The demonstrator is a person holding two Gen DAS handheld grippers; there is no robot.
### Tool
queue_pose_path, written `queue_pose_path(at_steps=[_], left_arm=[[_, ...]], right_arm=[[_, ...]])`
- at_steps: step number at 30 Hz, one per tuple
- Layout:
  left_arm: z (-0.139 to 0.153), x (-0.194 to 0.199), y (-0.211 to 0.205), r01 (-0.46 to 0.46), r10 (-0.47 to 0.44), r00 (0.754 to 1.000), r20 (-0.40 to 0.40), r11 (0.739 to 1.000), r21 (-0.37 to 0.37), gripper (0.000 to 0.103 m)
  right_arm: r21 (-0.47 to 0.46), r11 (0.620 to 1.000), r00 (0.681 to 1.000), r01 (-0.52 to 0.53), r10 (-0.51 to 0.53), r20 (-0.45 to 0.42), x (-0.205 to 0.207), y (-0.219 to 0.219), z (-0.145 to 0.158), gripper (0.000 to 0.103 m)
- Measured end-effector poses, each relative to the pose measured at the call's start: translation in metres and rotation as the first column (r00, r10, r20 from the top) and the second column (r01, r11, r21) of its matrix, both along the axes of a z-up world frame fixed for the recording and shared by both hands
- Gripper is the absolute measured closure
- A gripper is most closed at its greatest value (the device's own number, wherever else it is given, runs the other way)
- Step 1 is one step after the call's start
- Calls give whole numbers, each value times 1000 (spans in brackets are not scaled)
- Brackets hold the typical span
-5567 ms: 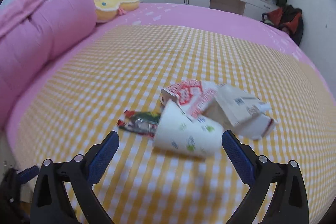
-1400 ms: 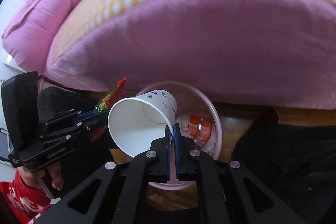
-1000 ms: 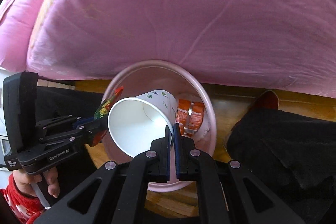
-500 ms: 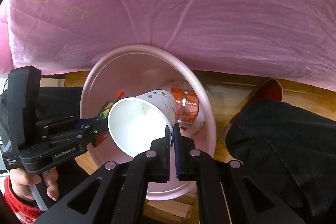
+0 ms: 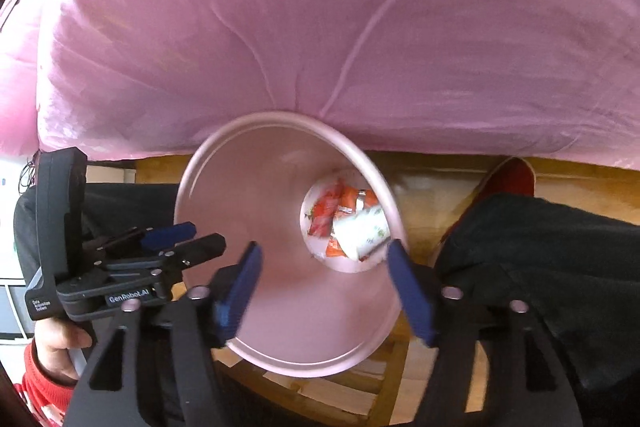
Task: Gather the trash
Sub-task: 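Carry the wrapper and cup to the pink bin and release both, then move both tools back over the remaining paper packets on the bed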
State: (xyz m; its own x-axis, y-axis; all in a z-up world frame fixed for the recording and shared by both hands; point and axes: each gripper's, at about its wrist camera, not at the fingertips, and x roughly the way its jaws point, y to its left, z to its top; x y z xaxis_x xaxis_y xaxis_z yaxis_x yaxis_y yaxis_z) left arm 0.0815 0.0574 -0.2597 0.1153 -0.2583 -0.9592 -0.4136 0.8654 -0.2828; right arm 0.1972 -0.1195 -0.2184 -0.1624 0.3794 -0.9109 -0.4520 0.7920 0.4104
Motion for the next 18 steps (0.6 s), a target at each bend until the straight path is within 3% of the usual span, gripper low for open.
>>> queue_pose_path(at_steps=[4, 7, 18], left_arm=[[22, 3, -4, 38, -41, 998, 43, 997, 65, 27], [42, 4, -5, 61, -71, 994, 84, 991, 115, 20], [127, -5, -1, 54, -103, 955, 277, 982, 181, 9]], right_arm=[[26, 999, 999, -20, 19, 44, -1, -3, 19, 10], [45, 999, 998, -21, 18, 64, 1, -7, 32, 8], [130, 989, 987, -75, 55, 150, -2, -13, 81, 3]])
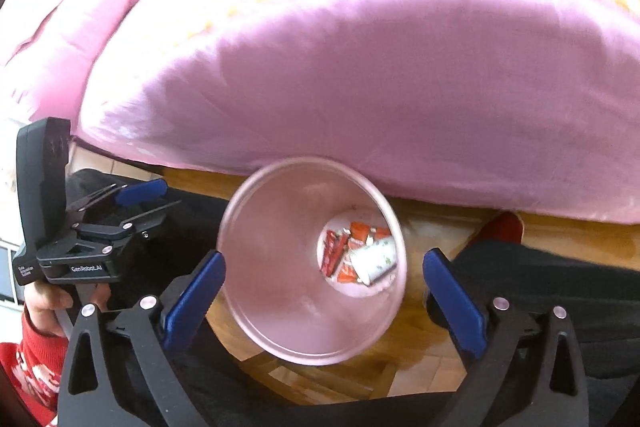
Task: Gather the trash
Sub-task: 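Move both tools back over the remaining paper packets on the bed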
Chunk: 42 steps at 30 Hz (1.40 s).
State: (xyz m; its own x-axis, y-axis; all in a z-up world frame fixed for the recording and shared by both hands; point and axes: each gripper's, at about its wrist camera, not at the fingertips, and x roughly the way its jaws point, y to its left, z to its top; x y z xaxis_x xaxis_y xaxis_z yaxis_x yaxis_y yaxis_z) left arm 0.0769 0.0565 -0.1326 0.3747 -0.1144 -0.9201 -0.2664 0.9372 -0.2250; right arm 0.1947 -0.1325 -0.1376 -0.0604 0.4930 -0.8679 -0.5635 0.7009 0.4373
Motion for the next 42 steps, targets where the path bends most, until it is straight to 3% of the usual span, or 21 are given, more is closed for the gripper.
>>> queue_pose_path(at_steps=[6, 12, 20, 27, 30, 38, 42], left_arm=[[47, 0, 2, 14, -19, 995, 100, 999, 48, 6], [91, 15, 5, 35, -65, 976, 209, 989, 145, 4], [123, 52, 15, 36, -104, 954, 283, 971, 236, 4], [143, 106, 35, 13, -132, 934, 332, 941, 337, 4], [150, 128, 45, 4, -143, 928, 345, 928, 374, 4], [144, 195, 75, -16, -148, 925, 349, 904, 427, 4], [138, 232, 101, -40, -121, 926, 358, 910, 412, 7]], right_arm=[[81, 996, 996, -39, 33, 77, 2, 3, 48, 3], [176, 982, 985, -61, 31, 170, 20, 3, 106, 3], [305, 952, 971, -38, -37, 236, 79, 8, 160, 3], [398, 917, 973, 1, -93, 210, 159, 29, 176, 3], [443, 894, 977, 60, -142, 156, 206, 36, 178, 3], [462, 874, 979, 150, -197, 54, 292, 64, 159, 3], [476, 862, 980, 174, -198, 1, 322, 82, 145, 3]])
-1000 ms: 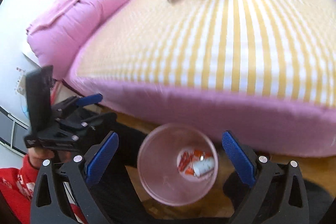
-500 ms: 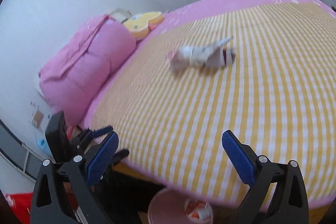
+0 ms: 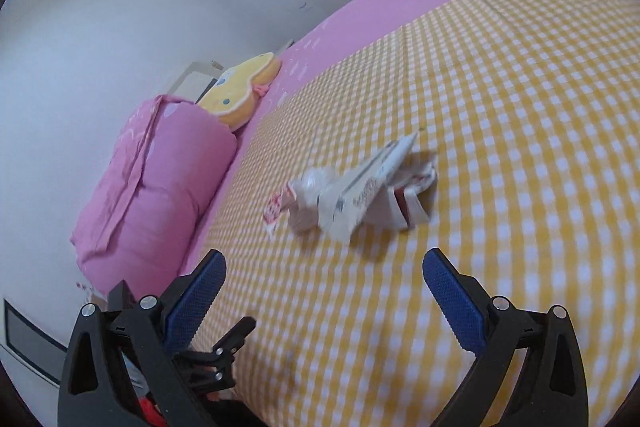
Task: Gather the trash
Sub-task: 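Move both tools back over the remaining paper packets on the bed, then grasp the red-printed paper with the left tool while the right tool grasps the white packet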
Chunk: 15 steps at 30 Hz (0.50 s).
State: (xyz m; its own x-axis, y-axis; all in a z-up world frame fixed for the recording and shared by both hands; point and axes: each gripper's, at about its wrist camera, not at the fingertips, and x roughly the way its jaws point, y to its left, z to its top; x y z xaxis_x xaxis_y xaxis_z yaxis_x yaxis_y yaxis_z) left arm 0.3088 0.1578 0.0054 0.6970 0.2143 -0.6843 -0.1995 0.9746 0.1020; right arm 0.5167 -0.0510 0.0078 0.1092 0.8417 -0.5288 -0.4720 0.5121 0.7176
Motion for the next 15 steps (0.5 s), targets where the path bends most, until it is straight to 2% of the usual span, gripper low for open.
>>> queue_pose_path(at_steps=[6, 9, 15], left_arm=[[-11, 46, 38, 2, -2, 1000, -15, 999, -43, 9], [-20, 64, 56, 13, -15, 1000, -28, 998, -55, 15], [-31, 84, 70, 71, -72, 997, -41, 997, -27, 28]], right_arm=[[2, 1000, 997, 11, -11, -80, 43, 27, -28, 4], [-2, 1000, 994, 15, -15, -104, 58, 37, -38, 7], [5, 1000, 989, 11, -10, -147, 79, 55, -54, 14]])
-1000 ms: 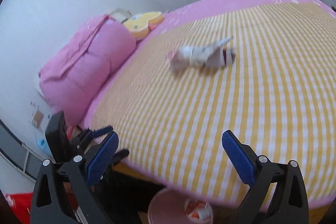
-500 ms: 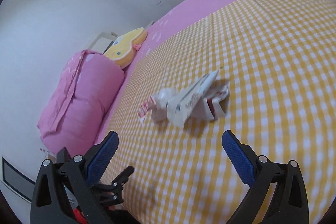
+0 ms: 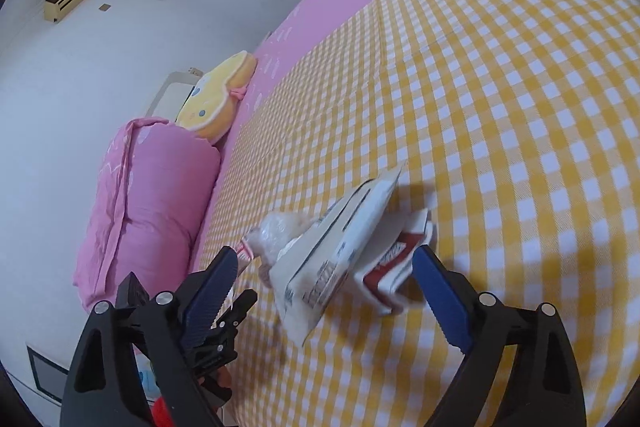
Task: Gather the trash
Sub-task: 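Grasp the red-printed paper with the left tool while the right tool grasps the white packet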
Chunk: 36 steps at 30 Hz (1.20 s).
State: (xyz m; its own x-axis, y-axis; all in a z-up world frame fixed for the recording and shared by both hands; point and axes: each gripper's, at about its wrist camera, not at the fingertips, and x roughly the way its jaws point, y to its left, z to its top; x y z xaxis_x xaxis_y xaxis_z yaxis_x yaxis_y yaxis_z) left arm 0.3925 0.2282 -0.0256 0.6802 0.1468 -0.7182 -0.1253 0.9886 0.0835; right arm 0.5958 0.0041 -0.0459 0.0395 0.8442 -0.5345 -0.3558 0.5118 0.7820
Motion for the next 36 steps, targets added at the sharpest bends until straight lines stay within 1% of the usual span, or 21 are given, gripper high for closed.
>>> queue_pose_path(at_steps=[1, 3, 5, 7, 8, 9, 10, 11, 12, 13, 15, 17, 18, 19, 23, 26, 27, 31, 36], left_arm=[[-1, 3, 1, 16, -16, 1000, 1, 1000, -2, 30], [-2, 9, 3, 32, -32, 999, 0, 999, -8, 31], [-2, 16, 8, 30, -30, 1000, 0, 999, -27, 32], [-1, 18, 9, 41, -40, 999, 11, 998, -43, 34], [-1, 19, 9, 46, -46, 999, 14, 998, -39, 36], [-1, 21, 9, 49, -49, 999, 12, 998, -30, 42], [-2, 24, 9, 53, -53, 999, 7, 998, -21, 48], [-3, 27, 9, 57, -57, 998, 2, 998, -20, 50], [-4, 28, 9, 61, -61, 998, 0, 998, -22, 57], [-5, 31, 9, 66, -66, 998, -4, 998, -22, 64], [-6, 32, 9, 69, -69, 998, -5, 997, -21, 71], [-7, 33, 9, 77, -77, 997, 1, 996, -33, 79], [-7, 33, 9, 77, -77, 997, 0, 996, -37, 86], [-7, 34, 10, 75, -75, 997, 0, 996, -40, 91], [-6, 30, 13, 64, -64, 998, 14, 996, -61, 93], [-4, 25, 16, 54, -53, 998, 19, 996, -75, 95], [-4, 23, 17, 54, -53, 998, 21, 996, -77, 98], [3, 11, 18, 53, -51, 998, 36, 995, -80, 99], [11, -9, 12, 53, -51, 998, 44, 997, -50, 99]], right_arm=[[0, 1000, 1000, -1, 1, 0, 3, 2, -1, 17], [0, 1000, 1000, -7, 7, -2, 8, 9, -3, 20], [0, 1000, 1000, -18, 18, -5, 10, 16, -6, 21], [-8, 1000, 1000, -29, 29, 1, 14, 23, -7, 26], [-12, 999, 999, -38, 38, 4, 16, 25, -7, 28], [-13, 999, 999, -42, 42, 4, 16, 29, -7, 33], [-13, 999, 999, -47, 47, 3, 17, 31, -7, 40], [-11, 999, 999, -50, 50, 4, 16, 31, -6, 43], [-10, 999, 999, -53, 53, 5, 17, 32, -6, 52], [-13, 998, 998, -54, 54, 7, 17, 35, -5, 65], [-20, 998, 998, -55, 55, 8, 18, 38, -5, 76], [-22, 998, 998, -56, 56, 3, 19, 41, -6, 81], [-19, 998, 998, -59, 59, -1, 18, 39, -7, 84], [-16, 998, 998, -61, 61, -6, 17, 39, -7, 86], [16, 997, 997, -78, 78, -4, 13, 36, -4, 89], [39, 996, 997, -82, 82, 3, 6, 33, 4, 91], [46, 995, 996, -84, 84, 7, 4, 31, 7, 91], [62, 994, 996, -89, 87, 33, -9, 23, 24, 92], [62, 993, 993, -97, 93, 71, -28, 7, 41, 92]])
